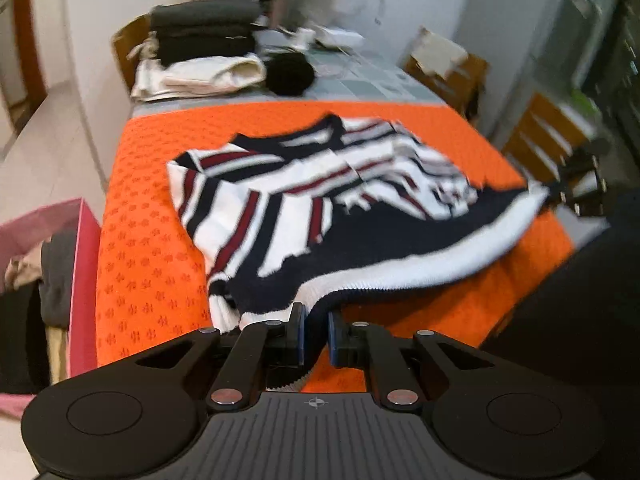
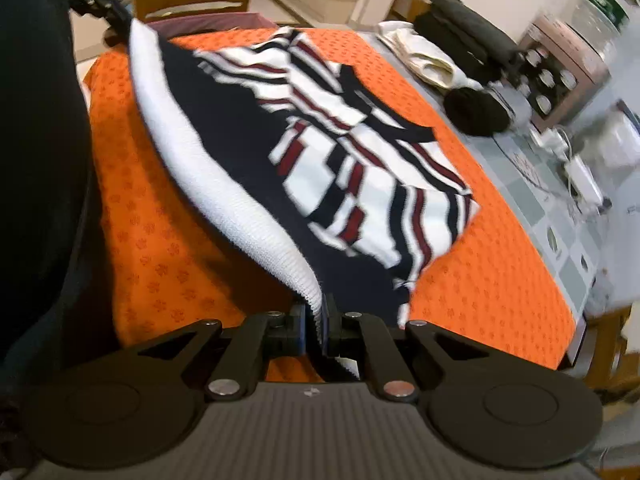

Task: Fold clothes
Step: 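Lay the folded edge down and open both tools, releasing the cardigan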

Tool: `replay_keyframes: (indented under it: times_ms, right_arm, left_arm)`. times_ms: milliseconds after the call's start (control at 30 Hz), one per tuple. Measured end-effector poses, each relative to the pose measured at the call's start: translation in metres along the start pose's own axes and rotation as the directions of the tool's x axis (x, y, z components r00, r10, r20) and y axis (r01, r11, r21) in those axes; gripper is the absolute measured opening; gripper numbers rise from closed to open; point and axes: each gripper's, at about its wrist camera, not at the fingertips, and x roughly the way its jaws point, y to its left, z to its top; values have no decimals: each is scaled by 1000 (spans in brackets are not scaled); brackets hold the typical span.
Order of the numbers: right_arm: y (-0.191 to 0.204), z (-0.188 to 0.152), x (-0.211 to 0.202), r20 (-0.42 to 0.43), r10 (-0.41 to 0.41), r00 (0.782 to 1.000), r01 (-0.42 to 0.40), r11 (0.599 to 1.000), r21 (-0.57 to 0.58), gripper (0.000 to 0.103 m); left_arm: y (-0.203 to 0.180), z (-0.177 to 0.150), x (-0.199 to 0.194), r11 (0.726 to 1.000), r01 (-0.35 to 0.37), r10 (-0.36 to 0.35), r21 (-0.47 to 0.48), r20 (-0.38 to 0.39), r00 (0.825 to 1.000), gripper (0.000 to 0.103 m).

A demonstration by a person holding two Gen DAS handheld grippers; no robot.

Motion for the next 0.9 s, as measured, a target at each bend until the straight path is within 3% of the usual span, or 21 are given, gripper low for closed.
replay_keyframes:
  times_ms: [100, 333, 467, 533, 900]
  right_arm:
    - [-16, 12, -2, 24, -29, 999, 28, 999, 36, 9]
    - [-69, 54, 25, 43, -76, 996, 75, 997, 30, 9]
    - [-98, 82, 59, 30, -103, 994, 104, 994, -19, 9]
    - [-114, 94, 79, 13, -104, 995, 104, 994, -32, 9]
    - [-184, 145, 184, -93, -44, 995, 35, 995, -96, 9]
  left_arm:
    - [12, 20, 1, 993, 4, -1, -114, 32, 1000, 13]
    - [49, 72, 29, 957, -16, 19, -289, 8, 1000, 13]
    - [66, 102, 46, 945, -42, 54, -325, 27, 998, 13]
    - [70, 119, 61, 954, -82, 93, -289, 25, 995, 13]
    - [119, 167, 144, 948, -177, 167, -263, -61, 984, 13]
